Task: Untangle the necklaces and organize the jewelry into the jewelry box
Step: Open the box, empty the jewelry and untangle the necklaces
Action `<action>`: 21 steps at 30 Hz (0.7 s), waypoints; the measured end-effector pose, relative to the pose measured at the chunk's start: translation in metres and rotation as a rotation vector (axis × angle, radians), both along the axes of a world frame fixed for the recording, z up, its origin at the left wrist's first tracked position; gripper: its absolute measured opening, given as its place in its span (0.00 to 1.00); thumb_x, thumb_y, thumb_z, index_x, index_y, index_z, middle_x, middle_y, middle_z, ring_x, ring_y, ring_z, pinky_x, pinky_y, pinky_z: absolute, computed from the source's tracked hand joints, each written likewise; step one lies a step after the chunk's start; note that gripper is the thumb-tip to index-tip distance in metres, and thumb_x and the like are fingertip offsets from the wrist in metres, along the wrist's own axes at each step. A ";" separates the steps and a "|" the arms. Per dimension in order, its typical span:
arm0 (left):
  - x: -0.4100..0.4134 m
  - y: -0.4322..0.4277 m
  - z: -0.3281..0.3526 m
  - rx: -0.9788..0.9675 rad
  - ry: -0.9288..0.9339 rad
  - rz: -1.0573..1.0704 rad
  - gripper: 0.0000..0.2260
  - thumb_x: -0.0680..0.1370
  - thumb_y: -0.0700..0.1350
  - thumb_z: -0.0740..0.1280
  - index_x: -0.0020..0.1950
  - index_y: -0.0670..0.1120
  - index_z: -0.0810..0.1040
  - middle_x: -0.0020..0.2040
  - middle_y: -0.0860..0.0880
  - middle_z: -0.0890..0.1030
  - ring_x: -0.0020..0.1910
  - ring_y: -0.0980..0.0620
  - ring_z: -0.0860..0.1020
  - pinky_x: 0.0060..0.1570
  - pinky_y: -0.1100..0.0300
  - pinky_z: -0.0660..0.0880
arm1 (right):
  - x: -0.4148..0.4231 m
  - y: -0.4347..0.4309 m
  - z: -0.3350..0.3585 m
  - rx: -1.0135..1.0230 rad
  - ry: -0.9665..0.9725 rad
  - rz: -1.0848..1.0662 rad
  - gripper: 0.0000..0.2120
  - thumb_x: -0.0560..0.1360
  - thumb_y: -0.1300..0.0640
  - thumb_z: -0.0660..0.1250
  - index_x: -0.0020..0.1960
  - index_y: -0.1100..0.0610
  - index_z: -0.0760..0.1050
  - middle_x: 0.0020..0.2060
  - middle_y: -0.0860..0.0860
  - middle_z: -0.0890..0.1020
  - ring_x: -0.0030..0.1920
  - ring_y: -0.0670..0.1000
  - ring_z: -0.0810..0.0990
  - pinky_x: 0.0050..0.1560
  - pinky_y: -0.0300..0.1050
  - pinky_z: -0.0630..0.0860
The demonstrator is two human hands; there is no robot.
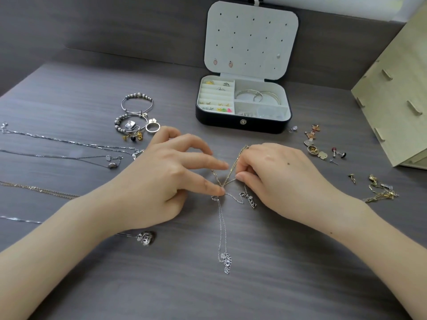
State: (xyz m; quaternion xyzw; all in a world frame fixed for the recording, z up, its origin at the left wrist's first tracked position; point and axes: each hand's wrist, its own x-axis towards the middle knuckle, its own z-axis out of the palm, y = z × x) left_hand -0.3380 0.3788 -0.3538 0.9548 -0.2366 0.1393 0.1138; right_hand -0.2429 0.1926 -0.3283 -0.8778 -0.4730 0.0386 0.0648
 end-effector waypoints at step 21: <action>0.004 0.003 0.000 0.125 -0.069 0.045 0.26 0.65 0.38 0.52 0.51 0.55 0.84 0.49 0.53 0.81 0.46 0.47 0.73 0.49 0.53 0.61 | 0.015 0.003 -0.017 0.364 0.076 0.055 0.06 0.72 0.66 0.64 0.46 0.57 0.71 0.32 0.40 0.68 0.36 0.45 0.64 0.37 0.33 0.62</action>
